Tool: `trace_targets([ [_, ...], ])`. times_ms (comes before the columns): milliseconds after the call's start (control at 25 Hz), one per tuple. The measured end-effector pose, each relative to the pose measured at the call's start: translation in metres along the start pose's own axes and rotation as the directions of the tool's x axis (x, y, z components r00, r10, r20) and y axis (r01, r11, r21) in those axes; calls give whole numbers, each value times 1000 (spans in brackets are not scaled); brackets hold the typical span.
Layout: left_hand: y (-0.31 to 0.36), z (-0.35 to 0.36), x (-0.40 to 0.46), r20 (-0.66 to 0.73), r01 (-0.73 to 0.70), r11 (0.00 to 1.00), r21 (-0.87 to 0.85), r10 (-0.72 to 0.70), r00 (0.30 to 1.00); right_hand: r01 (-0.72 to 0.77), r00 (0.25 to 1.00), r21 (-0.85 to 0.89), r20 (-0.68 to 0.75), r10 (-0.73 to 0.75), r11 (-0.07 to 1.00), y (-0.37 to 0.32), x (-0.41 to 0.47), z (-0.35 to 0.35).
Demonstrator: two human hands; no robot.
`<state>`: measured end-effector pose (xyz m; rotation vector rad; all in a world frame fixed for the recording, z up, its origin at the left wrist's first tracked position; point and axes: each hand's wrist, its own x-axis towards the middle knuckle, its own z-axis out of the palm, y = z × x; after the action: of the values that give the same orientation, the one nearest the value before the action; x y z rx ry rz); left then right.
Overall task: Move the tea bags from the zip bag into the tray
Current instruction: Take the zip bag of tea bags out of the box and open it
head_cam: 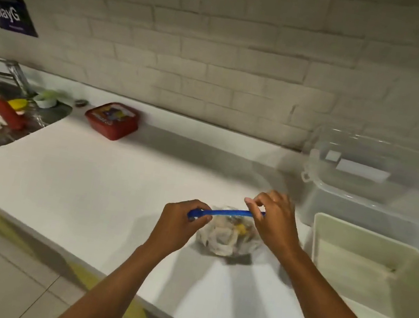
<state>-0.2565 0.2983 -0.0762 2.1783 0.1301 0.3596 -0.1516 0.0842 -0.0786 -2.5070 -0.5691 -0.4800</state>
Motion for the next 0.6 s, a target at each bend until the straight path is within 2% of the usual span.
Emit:
trace_targets([
  [120, -11, 7, -29, 3, 163, 949, -269, -168, 986, -60, 992, 50, -109, 66, 997, -17, -43, -5],
  [200, -9, 8, -39, 1, 203, 895, -397, -221, 975, -83, 970, 24, -228, 86, 996, -38, -63, -12],
  [280, -4, 8, -48, 16, 225, 858, -462, -246, 969, -74, 963, 15, -260, 76, 997, -57, -76, -13],
  [440, 6, 10, -59, 42, 204, 854, -479, -210, 977, -4, 990, 165, -138, 27, 986, -78, -94, -14],
  [600, 13, 9, -60, 49, 160, 857, -490, -156, 987, -41, 997, 325, 70, 19, 945, -97, -105, -15],
])
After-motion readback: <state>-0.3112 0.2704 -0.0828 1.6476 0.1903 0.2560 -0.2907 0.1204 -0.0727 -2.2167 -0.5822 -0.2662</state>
